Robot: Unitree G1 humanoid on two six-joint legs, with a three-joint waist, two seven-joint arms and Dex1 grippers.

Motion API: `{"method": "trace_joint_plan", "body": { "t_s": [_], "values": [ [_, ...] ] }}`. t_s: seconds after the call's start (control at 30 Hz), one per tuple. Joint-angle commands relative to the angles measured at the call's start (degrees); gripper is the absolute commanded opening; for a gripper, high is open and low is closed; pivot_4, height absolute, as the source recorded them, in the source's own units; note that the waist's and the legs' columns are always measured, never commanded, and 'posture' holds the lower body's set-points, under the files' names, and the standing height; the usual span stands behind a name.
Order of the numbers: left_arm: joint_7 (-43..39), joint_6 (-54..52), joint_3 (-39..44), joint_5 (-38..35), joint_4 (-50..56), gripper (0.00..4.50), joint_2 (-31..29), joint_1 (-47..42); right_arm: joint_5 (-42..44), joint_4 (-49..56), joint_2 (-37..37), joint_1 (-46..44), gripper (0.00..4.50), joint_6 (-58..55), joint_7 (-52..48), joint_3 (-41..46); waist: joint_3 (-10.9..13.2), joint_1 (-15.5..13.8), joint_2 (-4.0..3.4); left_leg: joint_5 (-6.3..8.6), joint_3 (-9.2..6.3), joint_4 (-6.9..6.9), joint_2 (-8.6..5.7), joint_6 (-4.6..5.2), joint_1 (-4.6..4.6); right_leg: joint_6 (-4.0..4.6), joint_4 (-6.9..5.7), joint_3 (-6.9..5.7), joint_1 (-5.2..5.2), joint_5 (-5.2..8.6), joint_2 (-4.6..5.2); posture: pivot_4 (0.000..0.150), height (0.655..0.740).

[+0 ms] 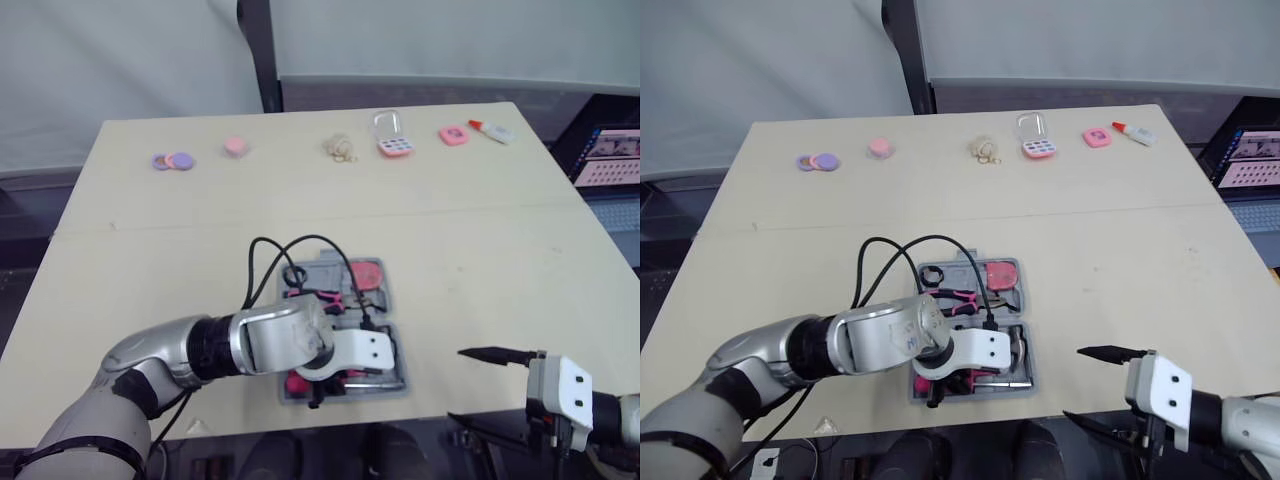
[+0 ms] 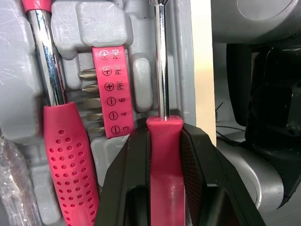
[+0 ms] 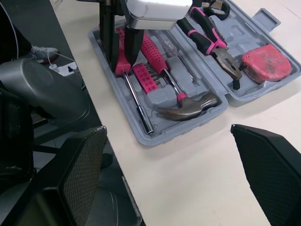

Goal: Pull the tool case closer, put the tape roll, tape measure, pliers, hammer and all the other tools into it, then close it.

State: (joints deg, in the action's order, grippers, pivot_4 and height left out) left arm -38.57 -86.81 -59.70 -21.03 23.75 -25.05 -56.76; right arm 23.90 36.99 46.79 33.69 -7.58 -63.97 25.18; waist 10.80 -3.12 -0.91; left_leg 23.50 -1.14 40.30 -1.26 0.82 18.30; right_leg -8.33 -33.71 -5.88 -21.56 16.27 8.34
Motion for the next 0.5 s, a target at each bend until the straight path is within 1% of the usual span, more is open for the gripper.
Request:
{"method": "trace_joint_plan", "body": {
  "t_s": [0.03,0.23,0.5],
  "values": [
    [1.4,0.4,-1.3,0.3,-1.0,0.51,0.7,-0.4,0.1,2.2,-0.6,0.9,4.50,0.7,0.6,1.4,0.0,0.0,0.00,0.00,0.00,0.00,0.00,0.00,0.00,0.00,0.00,0.00,0.00,0.00,0.00,0.150,0.7400],
    [1.9,-0.8,-0.3,-0.1,-1.1,0.51,0.8,-0.4,-0.1,2.2,-0.8,1.3,4.50,0.9,0.9,1.2,0.0,0.0,0.00,0.00,0.00,0.00,0.00,0.00,0.00,-0.01,-0.01,0.00,0.00,0.00,0.00,0.150,0.7400],
    [1.6,-1.6,0.5,-1.7,1.0,0.51,-2.4,-1.5,0.0,2.0,-0.7,0.7,4.50,0.5,1.1,0.6,0.0,0.3,-0.01,0.00,0.00,0.00,0.02,0.00,0.00,-0.01,0.00,0.00,-0.01,0.00,-0.01,0.150,0.7400]
  ]
}}
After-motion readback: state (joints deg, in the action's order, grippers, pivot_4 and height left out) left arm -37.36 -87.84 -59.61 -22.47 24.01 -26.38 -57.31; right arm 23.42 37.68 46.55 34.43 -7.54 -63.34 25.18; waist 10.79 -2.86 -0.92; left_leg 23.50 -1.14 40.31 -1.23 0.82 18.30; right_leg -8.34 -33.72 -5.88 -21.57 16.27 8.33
